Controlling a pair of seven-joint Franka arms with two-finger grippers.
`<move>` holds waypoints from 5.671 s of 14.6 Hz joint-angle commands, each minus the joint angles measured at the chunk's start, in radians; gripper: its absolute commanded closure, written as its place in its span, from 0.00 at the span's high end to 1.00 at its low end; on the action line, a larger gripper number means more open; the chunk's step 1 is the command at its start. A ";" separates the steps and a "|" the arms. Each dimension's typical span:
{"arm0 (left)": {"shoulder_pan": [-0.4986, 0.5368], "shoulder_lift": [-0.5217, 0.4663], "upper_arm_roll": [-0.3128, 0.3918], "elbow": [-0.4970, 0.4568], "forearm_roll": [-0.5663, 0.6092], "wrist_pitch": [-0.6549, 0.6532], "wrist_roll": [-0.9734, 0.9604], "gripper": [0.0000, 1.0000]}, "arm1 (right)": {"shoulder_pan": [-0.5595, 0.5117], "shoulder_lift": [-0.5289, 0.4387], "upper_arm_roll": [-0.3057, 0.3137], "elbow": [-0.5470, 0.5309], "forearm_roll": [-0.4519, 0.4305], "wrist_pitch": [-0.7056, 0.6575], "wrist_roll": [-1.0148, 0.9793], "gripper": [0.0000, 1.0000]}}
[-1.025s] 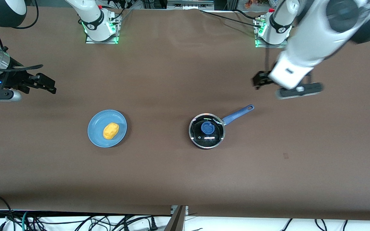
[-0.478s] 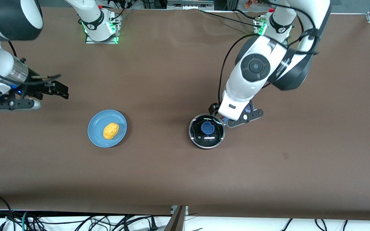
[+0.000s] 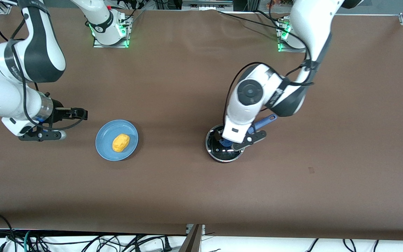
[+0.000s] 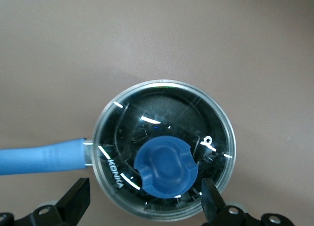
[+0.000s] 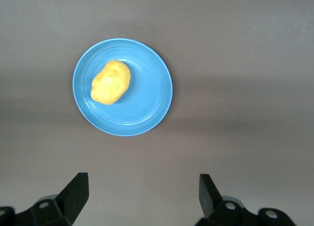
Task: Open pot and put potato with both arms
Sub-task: 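Reach the left gripper to the lid knob while the right gripper nears the plate, then grasp the lid knob with the left gripper while the right gripper grasps the potato, then lift the lid with the left gripper while the right gripper lifts the potato, then lower the potato into the pot and open the right gripper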
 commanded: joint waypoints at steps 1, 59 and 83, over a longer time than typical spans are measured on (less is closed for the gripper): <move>-0.035 0.041 0.009 0.040 0.042 -0.003 -0.049 1.00 | 0.015 0.085 0.004 0.050 -0.004 0.036 0.027 0.99; 0.471 -0.269 -0.002 -0.160 -0.152 -0.206 0.822 0.17 | 0.510 0.421 0.087 0.318 0.341 0.525 1.409 0.59; 0.638 -0.393 0.000 -0.921 -0.069 0.565 1.088 0.18 | 0.314 0.021 -0.126 0.159 0.261 -0.071 0.650 0.99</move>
